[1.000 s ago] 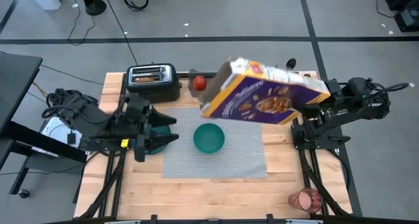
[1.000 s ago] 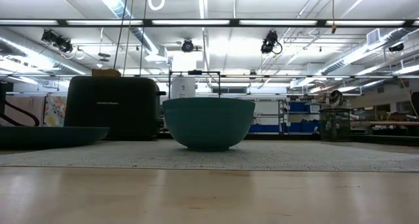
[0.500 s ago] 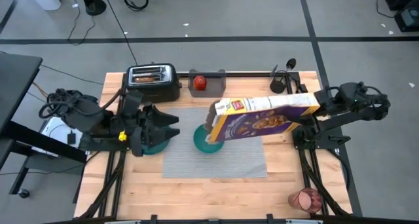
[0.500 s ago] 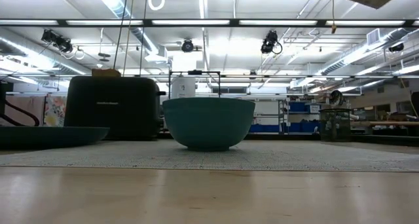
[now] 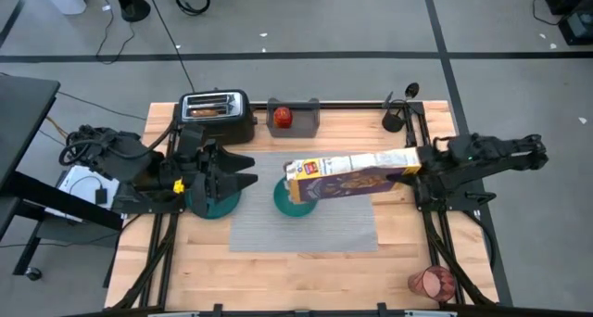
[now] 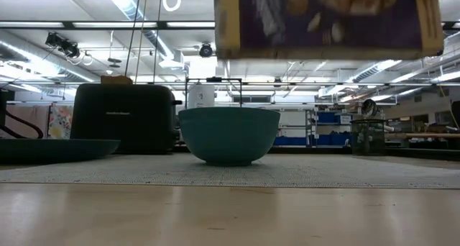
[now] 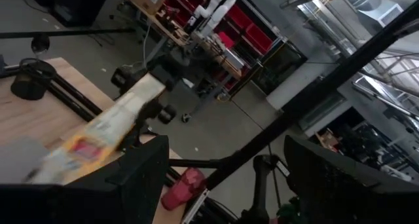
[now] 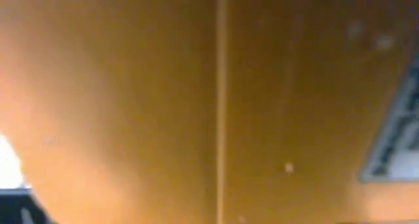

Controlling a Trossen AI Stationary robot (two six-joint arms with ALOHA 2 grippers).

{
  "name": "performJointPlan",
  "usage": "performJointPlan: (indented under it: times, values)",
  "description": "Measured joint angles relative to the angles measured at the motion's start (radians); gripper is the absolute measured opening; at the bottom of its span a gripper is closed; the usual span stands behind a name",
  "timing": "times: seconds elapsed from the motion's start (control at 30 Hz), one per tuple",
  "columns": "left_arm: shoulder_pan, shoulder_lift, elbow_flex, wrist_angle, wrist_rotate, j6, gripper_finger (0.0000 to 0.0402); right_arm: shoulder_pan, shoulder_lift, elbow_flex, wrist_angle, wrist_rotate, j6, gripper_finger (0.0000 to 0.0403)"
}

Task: Arrange a breakfast setting
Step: Pour the cereal on the green bowl

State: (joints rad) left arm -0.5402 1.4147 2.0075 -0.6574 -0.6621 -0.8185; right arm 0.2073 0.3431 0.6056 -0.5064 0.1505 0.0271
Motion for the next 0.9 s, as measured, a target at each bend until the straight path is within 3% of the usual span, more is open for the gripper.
performJointPlan:
  times: [0.33, 0.9]
  values:
    - [0.012, 0.0, 0.0, -0.036, -0.005, 0.003, 0.0306, 0.0, 0.027, -0.063, 0.015, 0.069, -0.132, 0.0204]
    - [0.018, 0.0, 0.0, -0.098, -0.019, -0.035, 0.0306, 0.0, 0.23, 0.033, 0.013, 0.006, -0.397, 0.0203]
